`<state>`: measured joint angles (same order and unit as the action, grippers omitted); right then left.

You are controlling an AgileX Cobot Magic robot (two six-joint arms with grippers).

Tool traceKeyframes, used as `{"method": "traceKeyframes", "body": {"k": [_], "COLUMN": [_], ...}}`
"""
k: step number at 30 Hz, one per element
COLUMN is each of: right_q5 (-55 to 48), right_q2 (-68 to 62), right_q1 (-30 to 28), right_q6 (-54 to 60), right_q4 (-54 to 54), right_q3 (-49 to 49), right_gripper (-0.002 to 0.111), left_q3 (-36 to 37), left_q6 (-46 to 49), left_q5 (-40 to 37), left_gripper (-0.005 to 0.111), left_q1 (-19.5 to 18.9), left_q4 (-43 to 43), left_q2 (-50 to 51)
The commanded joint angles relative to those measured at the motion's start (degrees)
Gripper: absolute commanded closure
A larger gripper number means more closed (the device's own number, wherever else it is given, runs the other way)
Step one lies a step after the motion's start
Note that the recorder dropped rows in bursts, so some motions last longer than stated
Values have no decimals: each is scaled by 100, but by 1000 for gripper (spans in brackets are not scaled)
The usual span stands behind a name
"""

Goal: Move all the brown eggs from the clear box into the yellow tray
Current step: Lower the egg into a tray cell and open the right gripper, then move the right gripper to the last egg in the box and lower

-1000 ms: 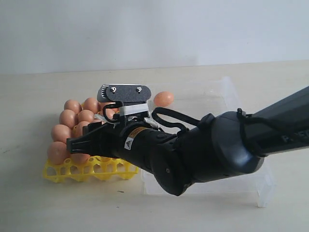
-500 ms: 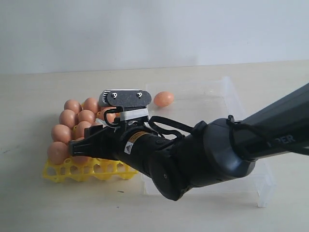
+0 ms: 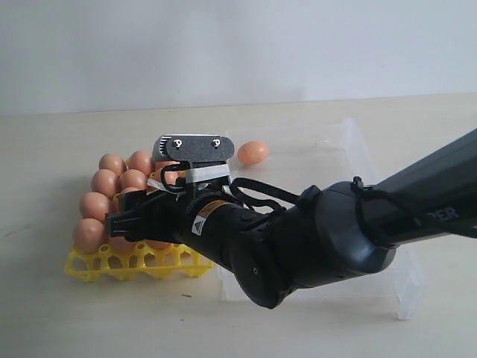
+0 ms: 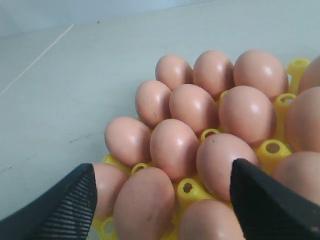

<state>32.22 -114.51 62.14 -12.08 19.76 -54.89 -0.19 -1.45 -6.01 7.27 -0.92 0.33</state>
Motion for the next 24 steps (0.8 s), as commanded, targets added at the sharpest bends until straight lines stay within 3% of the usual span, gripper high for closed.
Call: {"method": "traceKeyframes", "body": {"k": [1, 7, 8, 13, 17, 20, 24], "right_q5": [45, -938, -1219, -4647, -6029, -6460, -6592], "right_q2": [416, 1263, 1346, 1441, 998, 419, -304], "right_q1": [-14, -465, -634, -2173, -3086, -3438, -3565], "right_q6": [184, 926, 958, 1166, 606, 239, 239], "right_q4": [88, 800, 828, 597, 509, 751, 1895], "right_q3": [-36, -96, -159, -1277, -2163, -2690, -3299], "right_gripper": [54, 107, 108, 108, 105, 88, 61], "left_q3": [19, 19, 19, 19, 19, 19, 19], "left_q6": [-21, -21, -21, -21, -21, -21, -21], "left_q5": [13, 13, 13, 13, 13, 13, 13], "left_gripper": [107, 107, 107, 107, 107, 107, 107], "left_q1": [15, 15, 15, 15, 15, 15, 15], "left_q4": [42, 42, 42, 42, 42, 42, 42], "left_q2": [-33, -33, -33, -33, -33, -33, -33]}}
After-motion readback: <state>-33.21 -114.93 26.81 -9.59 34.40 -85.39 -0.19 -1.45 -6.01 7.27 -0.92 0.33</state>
